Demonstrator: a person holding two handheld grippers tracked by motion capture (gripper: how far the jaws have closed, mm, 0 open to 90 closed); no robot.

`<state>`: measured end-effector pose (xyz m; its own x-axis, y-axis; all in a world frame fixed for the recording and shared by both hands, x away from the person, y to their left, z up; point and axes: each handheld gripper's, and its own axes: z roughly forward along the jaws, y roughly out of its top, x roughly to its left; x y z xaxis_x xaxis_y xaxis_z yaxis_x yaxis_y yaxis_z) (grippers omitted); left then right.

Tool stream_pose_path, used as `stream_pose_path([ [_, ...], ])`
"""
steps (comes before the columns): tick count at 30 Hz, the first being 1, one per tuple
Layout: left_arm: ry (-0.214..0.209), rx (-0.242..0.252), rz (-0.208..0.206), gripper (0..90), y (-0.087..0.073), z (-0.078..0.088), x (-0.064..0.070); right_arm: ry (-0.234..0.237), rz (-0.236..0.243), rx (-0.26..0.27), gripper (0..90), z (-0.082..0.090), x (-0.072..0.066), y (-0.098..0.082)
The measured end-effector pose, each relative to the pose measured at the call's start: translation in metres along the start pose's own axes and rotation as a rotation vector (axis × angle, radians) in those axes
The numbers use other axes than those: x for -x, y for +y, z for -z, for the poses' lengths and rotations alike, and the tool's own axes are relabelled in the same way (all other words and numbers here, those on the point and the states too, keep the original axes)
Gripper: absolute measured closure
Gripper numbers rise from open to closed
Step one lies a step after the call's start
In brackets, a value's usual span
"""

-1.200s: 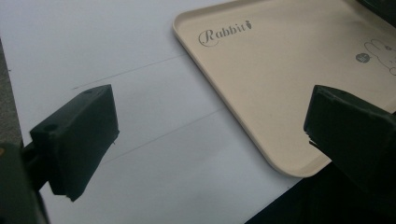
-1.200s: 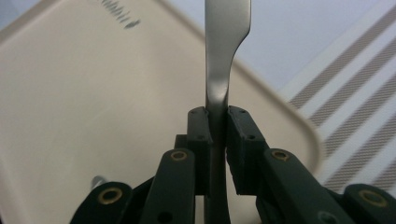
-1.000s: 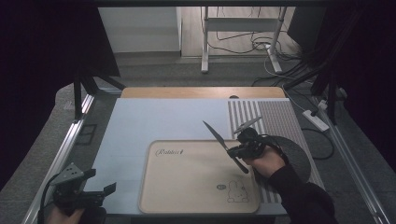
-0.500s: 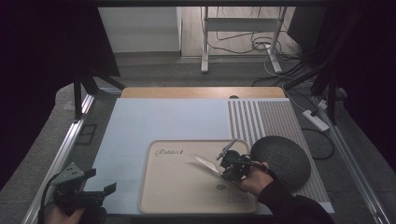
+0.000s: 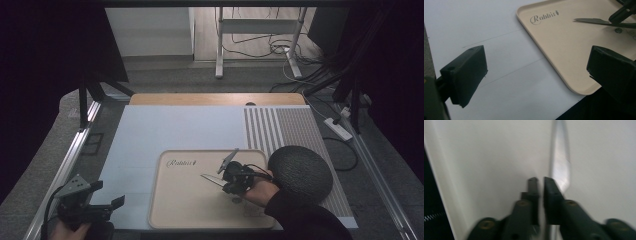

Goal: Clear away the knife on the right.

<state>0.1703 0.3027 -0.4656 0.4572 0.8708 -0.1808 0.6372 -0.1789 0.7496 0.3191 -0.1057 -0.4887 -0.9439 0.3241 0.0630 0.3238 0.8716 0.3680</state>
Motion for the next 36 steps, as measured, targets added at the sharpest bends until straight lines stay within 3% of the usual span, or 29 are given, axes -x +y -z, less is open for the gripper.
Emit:
stream_pose_path([
  [2,0.0,0.0,0.001,3.9,0.0,0.0,0.0,0.006,0.018,-0.011,89.8,-0.01,-0.002,0.008],
  [5,-0.001,0.003,0.003,4.0,-0.001,0.0,0.0,-0.045,0.059,-0.048,89.8,-0.022,-0.002,0.016],
  [7,-0.001,0.002,0.002,3.9,-0.001,0.001,0.0,-0.04,0.048,-0.039,89.9,-0.022,0.001,0.017],
  [9,-0.001,0.002,0.0,3.9,-0.001,0.001,0.0,-0.074,0.046,-0.046,90.0,-0.02,0.007,0.014],
  [19,0.001,0.0,-0.006,4.0,0.0,0.0,0.001,-0.142,-0.109,-0.073,90.0,-0.001,0.042,-0.019],
  [25,0.003,-0.001,-0.005,4.0,0.0,0.0,0.001,-0.138,-0.161,-0.075,90.0,0.008,0.049,-0.037],
  [31,0.003,-0.002,-0.004,4.1,0.0,0.0,0.001,-0.106,-0.221,-0.066,90.0,0.017,0.056,-0.056],
  [36,0.002,-0.001,-0.002,4.1,0.0,0.0,0.0,-0.124,-0.241,-0.078,90.0,0.024,0.057,-0.069],
])
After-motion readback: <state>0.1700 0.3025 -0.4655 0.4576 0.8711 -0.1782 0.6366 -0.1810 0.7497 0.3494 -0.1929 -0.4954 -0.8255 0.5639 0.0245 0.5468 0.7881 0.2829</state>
